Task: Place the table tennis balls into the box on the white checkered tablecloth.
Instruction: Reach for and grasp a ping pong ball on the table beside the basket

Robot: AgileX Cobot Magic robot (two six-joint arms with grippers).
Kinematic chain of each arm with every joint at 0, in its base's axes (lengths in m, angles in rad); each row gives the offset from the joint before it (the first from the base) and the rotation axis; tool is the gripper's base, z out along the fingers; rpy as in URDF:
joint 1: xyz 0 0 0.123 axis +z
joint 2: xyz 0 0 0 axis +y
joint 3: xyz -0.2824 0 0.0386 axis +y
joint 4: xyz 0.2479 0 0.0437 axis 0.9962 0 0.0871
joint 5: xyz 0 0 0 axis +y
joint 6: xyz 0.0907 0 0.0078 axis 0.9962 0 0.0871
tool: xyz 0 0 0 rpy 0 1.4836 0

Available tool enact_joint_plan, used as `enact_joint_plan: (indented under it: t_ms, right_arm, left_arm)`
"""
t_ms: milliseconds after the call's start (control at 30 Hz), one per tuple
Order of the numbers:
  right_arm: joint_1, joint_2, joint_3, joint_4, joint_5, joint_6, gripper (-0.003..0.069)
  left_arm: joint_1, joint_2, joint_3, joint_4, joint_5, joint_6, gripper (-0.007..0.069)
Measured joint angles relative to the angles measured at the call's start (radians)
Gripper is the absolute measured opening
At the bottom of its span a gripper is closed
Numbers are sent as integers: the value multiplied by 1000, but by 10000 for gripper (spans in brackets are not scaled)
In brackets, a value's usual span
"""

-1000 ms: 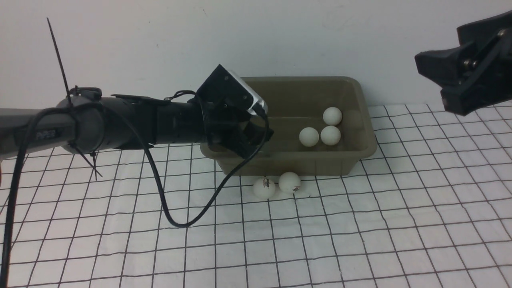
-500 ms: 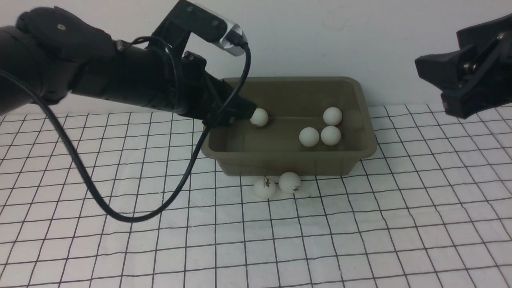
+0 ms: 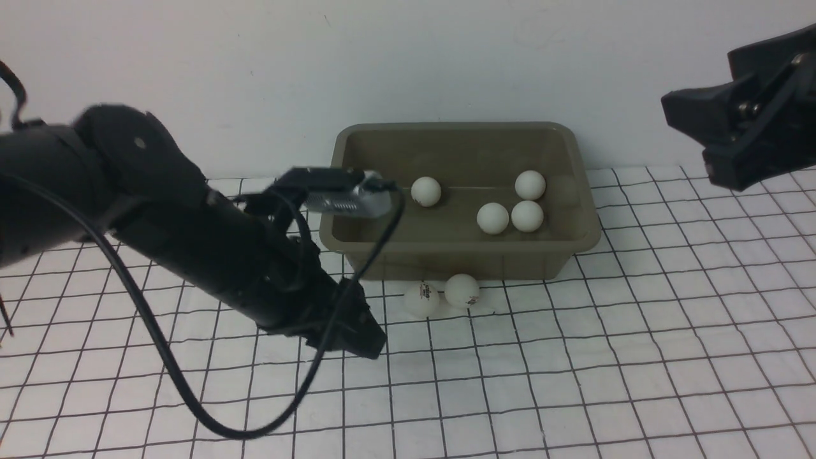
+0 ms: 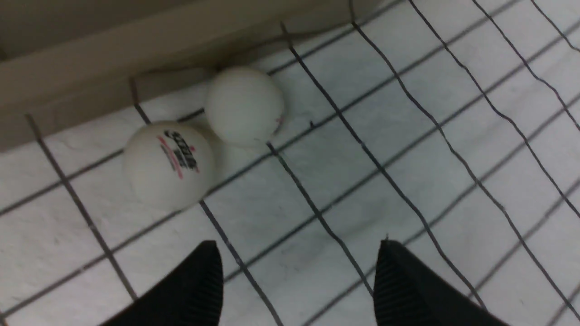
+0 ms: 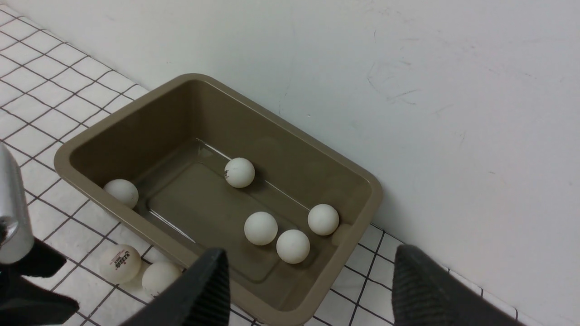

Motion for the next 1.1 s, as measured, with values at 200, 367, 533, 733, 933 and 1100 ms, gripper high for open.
enact_joint_plan:
  t_ms: [200, 367, 533, 733, 933, 1100]
  right_arm:
    - [0, 0, 0, 0, 11, -4, 442]
    - [0, 0, 0, 0, 11, -35, 442]
    - [0, 0, 0, 0, 10, -42, 442]
    - [0, 0, 0, 0, 1, -45, 442]
    - [0, 0, 0, 0, -2, -45, 442]
    - [0, 0, 0, 0, -2, -45, 442]
  left_arm:
    - [-4, 52, 1, -82, -155, 22, 408]
    - [-5, 84, 1, -86, -180, 22, 408]
    - [-5, 119, 1, -89, -243, 22, 408]
    - [-7, 143, 1, -89, -244, 22, 408]
    - [-8, 143, 1, -72, -259, 22, 408]
    - [-8, 143, -38, -47, -244, 22, 408]
